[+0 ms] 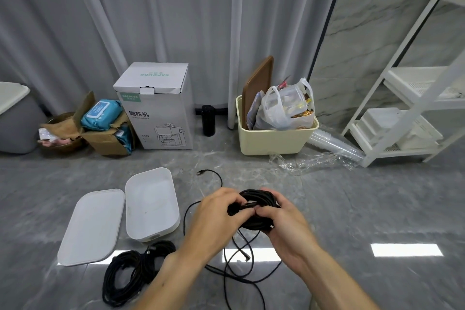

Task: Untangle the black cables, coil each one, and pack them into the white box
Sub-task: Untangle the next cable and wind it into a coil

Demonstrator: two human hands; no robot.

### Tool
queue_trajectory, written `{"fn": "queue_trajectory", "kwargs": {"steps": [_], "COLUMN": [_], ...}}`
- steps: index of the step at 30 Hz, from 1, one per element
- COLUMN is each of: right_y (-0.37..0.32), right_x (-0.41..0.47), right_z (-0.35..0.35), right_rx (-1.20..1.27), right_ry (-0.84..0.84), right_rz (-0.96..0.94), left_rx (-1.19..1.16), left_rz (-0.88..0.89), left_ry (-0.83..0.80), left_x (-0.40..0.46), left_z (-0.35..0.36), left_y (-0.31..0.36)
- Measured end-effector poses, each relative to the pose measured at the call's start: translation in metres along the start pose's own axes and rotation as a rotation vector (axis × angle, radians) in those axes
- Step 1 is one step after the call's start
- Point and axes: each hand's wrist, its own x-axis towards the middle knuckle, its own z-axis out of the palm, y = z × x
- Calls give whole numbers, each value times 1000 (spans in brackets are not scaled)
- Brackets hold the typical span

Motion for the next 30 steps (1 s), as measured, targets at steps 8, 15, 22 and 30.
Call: {"fn": "queue_trajectory", "kwargs": {"steps": [8,15,22,30], "right_y": [-4,-10,-11,-17], "right_x": [-4,-3,-9,-10], "right_z": [0,-1,9,4], "right_rx": [-386,-57,195,185], "right_ry": [-7,-126,-237,-167], "right_rz": [-111,-97,2,-75], "left_rx": [-286,-651,-798,-913], "left_rz": [-122,-293,-322,-307], "left_ry": [-19,-28,3,18], "left_x": [-2,1,-1,1], "left_z": [-9,-9,-3,-4], "left_y": [3,6,18,24]}}
